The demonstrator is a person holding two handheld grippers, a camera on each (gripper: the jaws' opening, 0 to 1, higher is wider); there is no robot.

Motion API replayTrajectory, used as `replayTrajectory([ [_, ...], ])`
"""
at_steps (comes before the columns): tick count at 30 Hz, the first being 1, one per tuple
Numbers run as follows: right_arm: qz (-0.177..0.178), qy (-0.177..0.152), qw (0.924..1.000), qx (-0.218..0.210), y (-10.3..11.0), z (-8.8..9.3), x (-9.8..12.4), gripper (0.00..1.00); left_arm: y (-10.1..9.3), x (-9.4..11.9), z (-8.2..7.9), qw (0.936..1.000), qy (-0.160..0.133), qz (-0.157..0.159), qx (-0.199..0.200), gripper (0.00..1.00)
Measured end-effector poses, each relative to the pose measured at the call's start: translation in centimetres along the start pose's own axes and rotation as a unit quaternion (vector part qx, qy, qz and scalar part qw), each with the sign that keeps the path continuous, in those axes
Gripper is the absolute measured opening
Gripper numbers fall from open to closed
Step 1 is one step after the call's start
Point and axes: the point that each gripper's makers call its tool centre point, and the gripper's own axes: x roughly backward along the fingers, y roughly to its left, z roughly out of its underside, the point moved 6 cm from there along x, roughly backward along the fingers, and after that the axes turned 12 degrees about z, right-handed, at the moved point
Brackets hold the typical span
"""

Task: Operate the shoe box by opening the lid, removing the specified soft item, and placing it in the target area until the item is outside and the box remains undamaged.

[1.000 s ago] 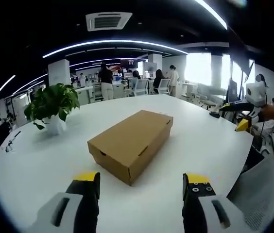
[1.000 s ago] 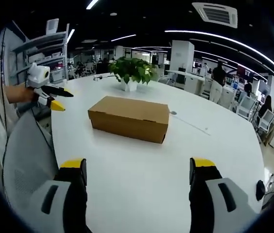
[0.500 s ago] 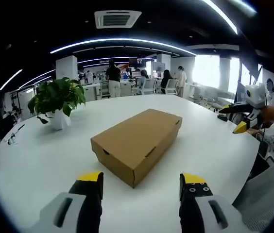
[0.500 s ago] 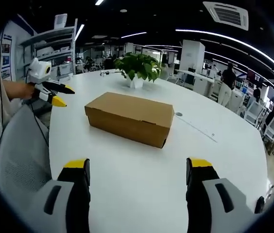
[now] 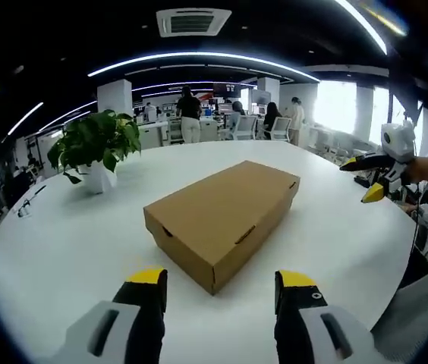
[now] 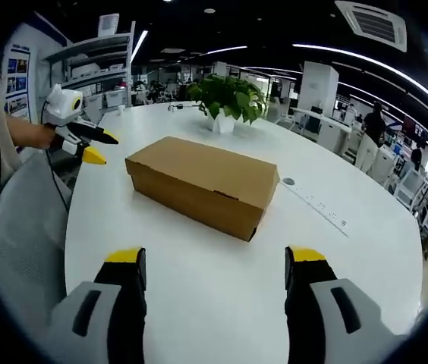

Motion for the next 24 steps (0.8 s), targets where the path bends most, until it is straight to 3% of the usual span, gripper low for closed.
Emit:
replayTrajectory([
  [13, -0.028, 0.003, 0.9995, 0.012, -1.9, -0.4, -3.2, 0.65, -0.5, -2.8, -0.6, 0.9998, 0.015, 0.012, -0.007, 0.58],
  [24, -0.047, 0.001, 0.9988, 0.011, -3.0, -0.8, -6.3, 0.61, 0.5, -4.1, -0.4, 0.9998, 0.016, -0.014, 0.001, 0.55],
])
